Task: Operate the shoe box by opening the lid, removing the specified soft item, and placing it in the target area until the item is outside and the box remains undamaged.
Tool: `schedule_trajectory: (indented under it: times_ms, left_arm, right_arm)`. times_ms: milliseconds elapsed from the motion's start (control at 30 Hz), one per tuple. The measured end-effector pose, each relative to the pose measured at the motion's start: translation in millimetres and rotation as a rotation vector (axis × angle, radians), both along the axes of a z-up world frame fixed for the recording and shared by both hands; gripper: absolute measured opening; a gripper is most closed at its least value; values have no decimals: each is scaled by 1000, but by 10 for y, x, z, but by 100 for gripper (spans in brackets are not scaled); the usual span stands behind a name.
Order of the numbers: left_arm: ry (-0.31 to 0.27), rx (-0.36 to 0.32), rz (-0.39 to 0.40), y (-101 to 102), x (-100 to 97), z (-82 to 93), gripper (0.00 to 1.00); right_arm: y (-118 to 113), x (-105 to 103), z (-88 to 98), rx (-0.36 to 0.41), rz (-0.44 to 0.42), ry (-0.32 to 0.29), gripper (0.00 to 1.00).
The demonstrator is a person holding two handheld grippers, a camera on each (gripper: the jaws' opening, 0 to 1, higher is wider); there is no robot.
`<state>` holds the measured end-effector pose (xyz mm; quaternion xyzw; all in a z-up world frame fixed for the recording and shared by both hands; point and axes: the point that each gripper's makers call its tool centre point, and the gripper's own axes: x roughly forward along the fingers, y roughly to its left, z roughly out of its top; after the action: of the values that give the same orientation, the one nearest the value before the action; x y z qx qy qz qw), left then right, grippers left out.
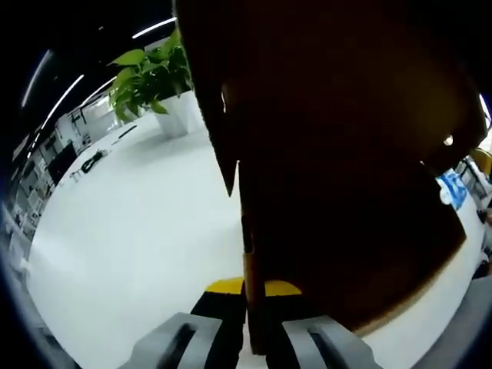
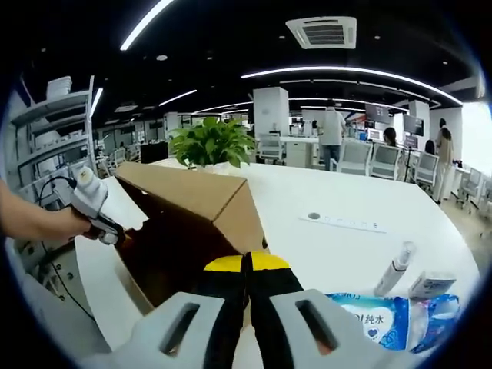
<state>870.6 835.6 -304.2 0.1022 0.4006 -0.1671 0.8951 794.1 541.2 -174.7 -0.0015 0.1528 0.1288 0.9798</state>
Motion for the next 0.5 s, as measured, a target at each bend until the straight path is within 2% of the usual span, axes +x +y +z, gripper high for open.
schedule_trajectory:
  times_ms: [133,233,367,500]
  left_arm:
    - [-14,4,-25,-4,9,19,6]
    - [-86,27,-89,-30,51,137,8]
    - [-79,-5,-97,-72,42,230,14]
    - [-83,-33,-107,-85,-100,422,17]
  right_arm:
    - [4,-48,-11,-7,-4,-3,0]
    - [6,-51,-6,-14,-4,-8,0]
    - [9,-48,-2,-18,-9,-12,0]
    - [15,-65,-18,-24,-6,-19,0]
